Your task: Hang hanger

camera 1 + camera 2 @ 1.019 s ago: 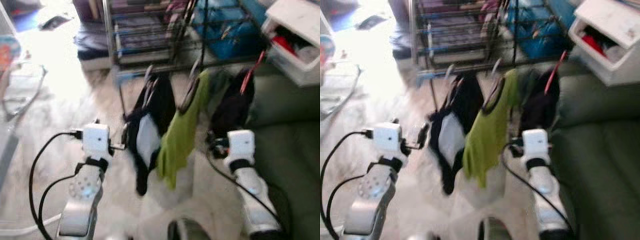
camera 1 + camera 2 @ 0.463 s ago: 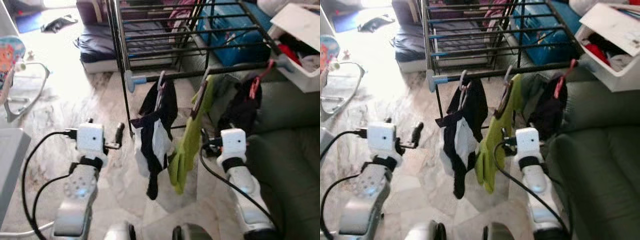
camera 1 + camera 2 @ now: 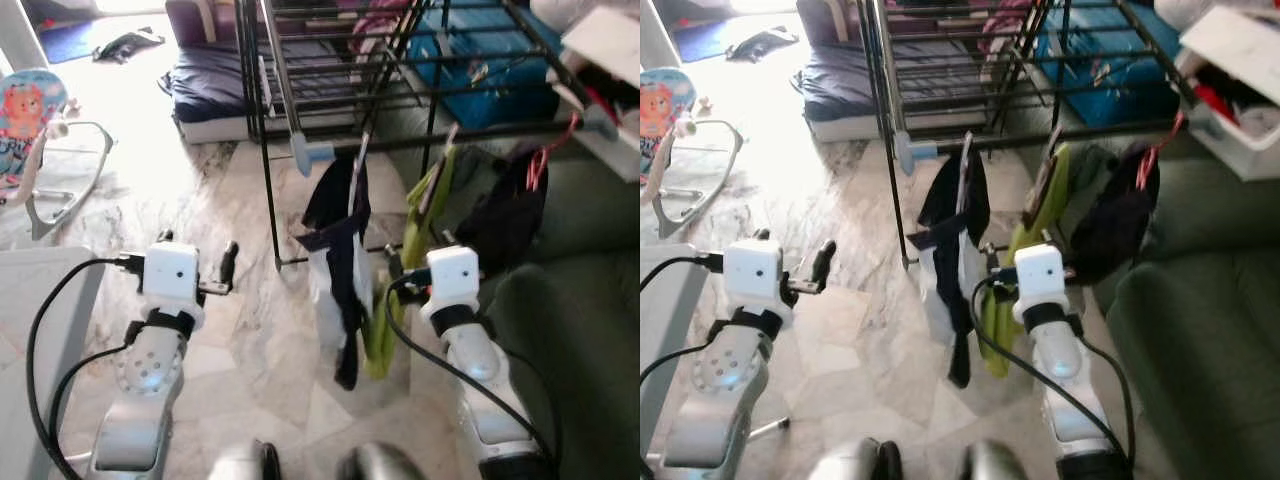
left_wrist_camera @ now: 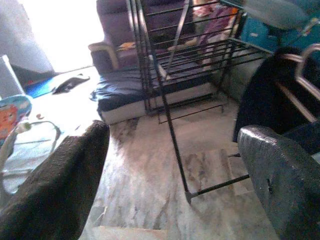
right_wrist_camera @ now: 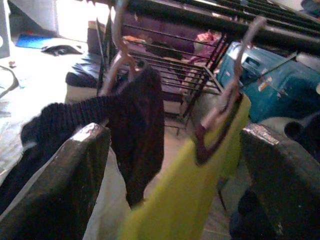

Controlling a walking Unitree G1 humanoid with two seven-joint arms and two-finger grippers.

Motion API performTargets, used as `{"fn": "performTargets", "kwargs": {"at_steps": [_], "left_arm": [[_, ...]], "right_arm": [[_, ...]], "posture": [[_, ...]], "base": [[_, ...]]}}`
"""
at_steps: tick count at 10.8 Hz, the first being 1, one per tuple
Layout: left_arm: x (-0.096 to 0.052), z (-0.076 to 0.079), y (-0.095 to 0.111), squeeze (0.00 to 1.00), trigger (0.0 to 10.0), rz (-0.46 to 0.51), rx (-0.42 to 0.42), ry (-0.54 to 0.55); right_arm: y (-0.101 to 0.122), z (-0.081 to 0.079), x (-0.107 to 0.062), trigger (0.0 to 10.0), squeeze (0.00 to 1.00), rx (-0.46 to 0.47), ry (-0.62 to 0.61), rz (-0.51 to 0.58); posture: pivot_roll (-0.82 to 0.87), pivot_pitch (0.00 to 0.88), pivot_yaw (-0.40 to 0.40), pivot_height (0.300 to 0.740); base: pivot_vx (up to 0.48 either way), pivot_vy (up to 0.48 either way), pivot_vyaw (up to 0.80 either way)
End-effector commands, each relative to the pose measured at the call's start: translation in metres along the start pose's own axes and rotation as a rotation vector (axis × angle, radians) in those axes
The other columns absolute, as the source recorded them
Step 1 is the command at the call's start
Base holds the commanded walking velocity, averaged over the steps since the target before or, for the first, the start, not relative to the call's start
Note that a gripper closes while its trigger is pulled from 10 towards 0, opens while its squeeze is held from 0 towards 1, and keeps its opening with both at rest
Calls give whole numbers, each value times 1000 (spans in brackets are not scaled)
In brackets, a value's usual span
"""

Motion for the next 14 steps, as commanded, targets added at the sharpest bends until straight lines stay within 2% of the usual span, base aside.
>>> {"fn": "performTargets", "kwargs": {"at_steps": [1,3,5,8,9,11,12,13,14], "left_arm": [[0,2,6,0,10000,23,19,-16],[0,6,8,0,10000,29,31,-25],[0,3,9,0,10000,38,35,-22],[-1,6,9,0,10000,39,25,-37],[0,6,9,0,10000,40,28,-40],[0,7,9,0,10000,38,24,-45],[0,8,9,0,10000,38,22,-49],[0,9,9,0,10000,38,19,-54],[0,10,9,0,10000,36,17,-53]], "right_arm": [[3,-1,1,10000,0,-1,4,13],[3,0,1,10000,0,-4,4,8],[0,1,1,10000,0,1,4,0],[0,-18,6,10000,0,51,78,-3],[4,-25,11,10000,0,13,110,18],[6,-25,14,10000,0,20,100,23],[5,-23,14,10000,0,28,82,17],[1,-21,15,10000,0,88,57,-5],[1,-21,15,10000,0,89,59,-9]], "posture": [[-31,97,-10,740],[-31,99,-16,740],[-29,100,-17,740],[-18,107,-12,740],[-18,108,-11,740],[-17,108,-12,740],[-17,108,-12,740],[-17,108,-12,740],[-20,111,-13,740]], "base": [[0,0,0],[0,0,0],[0,0,0],[0,0,0],[461,0,0],[456,0,0],[330,0,0],[349,0,0],[360,0,0]]}}
Point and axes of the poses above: a point about 5 cm out from each wrist's last joint towards the gripper, its own x axis pointing out of the wrist towards the gripper, its own y axis along the axis of the wrist's last joint, z = x × y, the point moved 5 cm from there along x, pointing out of the wrist towards the gripper, and after that the axes turned 14 degrees about x, right-handed, at the moved point
